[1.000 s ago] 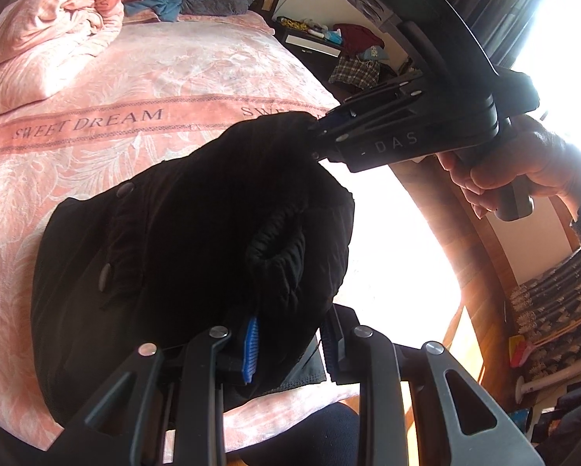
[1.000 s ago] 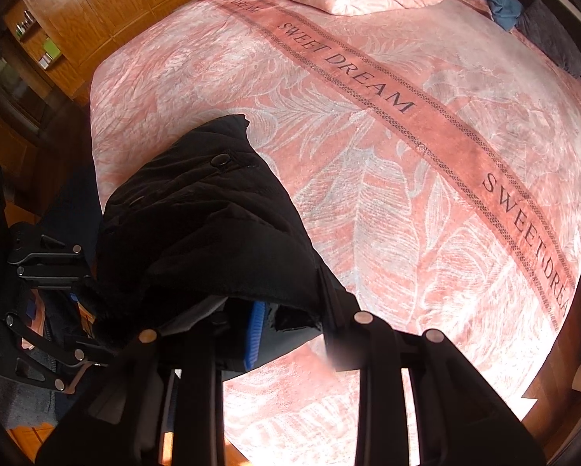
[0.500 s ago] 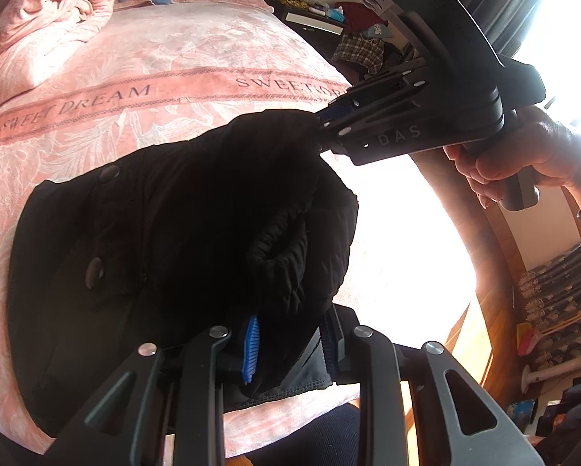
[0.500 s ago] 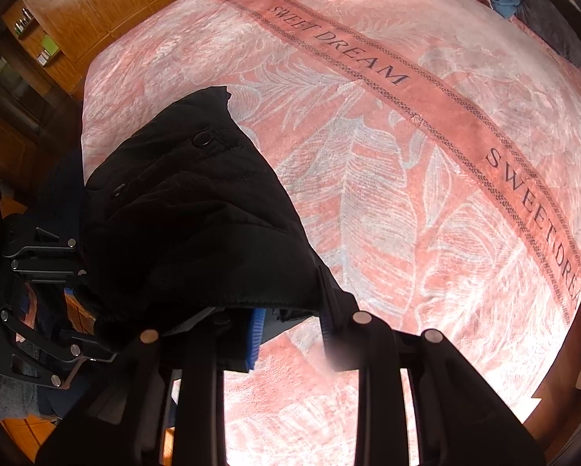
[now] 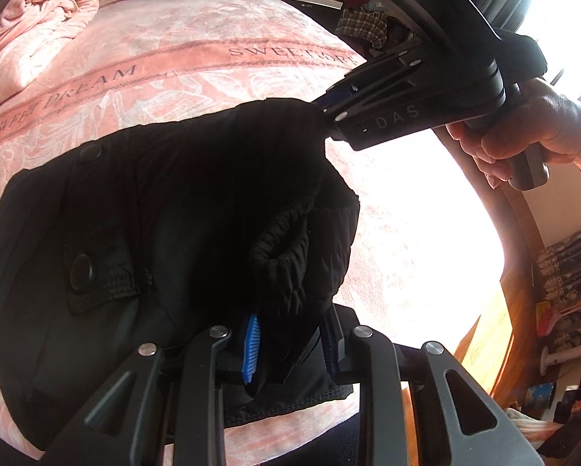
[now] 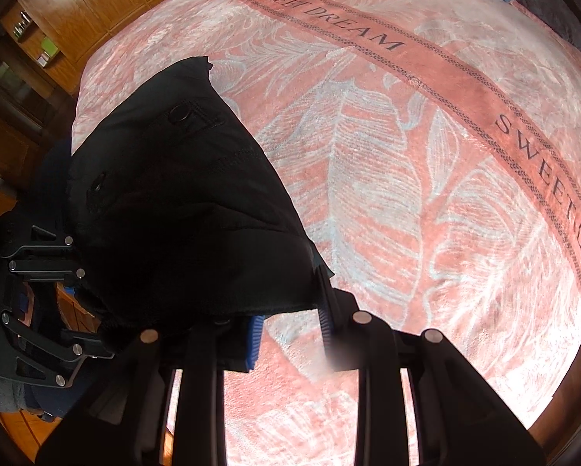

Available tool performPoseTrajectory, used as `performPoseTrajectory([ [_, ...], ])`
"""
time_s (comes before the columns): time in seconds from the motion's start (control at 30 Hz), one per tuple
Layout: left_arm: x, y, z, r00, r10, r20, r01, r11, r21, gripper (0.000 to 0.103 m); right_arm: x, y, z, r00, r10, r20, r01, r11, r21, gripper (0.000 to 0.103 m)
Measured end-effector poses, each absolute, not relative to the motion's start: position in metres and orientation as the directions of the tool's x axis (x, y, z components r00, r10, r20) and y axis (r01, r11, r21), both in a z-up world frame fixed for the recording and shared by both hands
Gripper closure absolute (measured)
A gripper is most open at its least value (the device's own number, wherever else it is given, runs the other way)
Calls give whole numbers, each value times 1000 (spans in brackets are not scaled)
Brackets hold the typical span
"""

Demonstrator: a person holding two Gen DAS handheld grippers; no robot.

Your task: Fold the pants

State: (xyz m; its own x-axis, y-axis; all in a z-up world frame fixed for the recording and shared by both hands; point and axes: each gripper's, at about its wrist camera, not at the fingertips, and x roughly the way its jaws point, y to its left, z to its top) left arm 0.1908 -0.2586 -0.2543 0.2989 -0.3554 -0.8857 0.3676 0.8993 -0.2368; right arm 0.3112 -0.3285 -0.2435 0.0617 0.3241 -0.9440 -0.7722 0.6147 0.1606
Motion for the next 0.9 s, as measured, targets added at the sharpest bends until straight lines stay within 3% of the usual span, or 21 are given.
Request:
performPoseTrajectory([
  [0.5, 170, -300, -260, 341, -259, -904, 422, 901, -100, 73, 307, -340, -265, 74, 343, -937, -751, 637, 174, 76],
  [0.57, 167, -301, -257, 345, -258, -902, 430, 898, -93, 63, 305, -342, -265, 85, 321, -943, -730, 665, 161, 61],
  [0.63, 162, -304, -254, 339, -303, -891, 452, 883, -128, 40, 301, -347, -264, 91, 313, -945, -703, 693, 162, 55],
  [0.7, 156, -302, -247, 338, -356, -871, 476, 863, -168, 34, 297, -358, -260, 90, 313, -946, -656, 733, 180, 49],
  [0.77, 151, -294, -237, 345, -416, -842, 476, 850, -225, 31, 291, -370, -249, 111, 322, -940, -613, 767, 190, 48],
  [0.83, 149, -280, -227, 350, -474, -808, 456, 840, -296, 22, 285, -378, -232, 156, 343, -926, -585, 788, 193, 48],
  [0.9, 147, -267, -218, 356, -517, -778, 430, 830, -355, 21, 282, -380, -211, 200, 407, -891, -550, 800, 242, 47],
])
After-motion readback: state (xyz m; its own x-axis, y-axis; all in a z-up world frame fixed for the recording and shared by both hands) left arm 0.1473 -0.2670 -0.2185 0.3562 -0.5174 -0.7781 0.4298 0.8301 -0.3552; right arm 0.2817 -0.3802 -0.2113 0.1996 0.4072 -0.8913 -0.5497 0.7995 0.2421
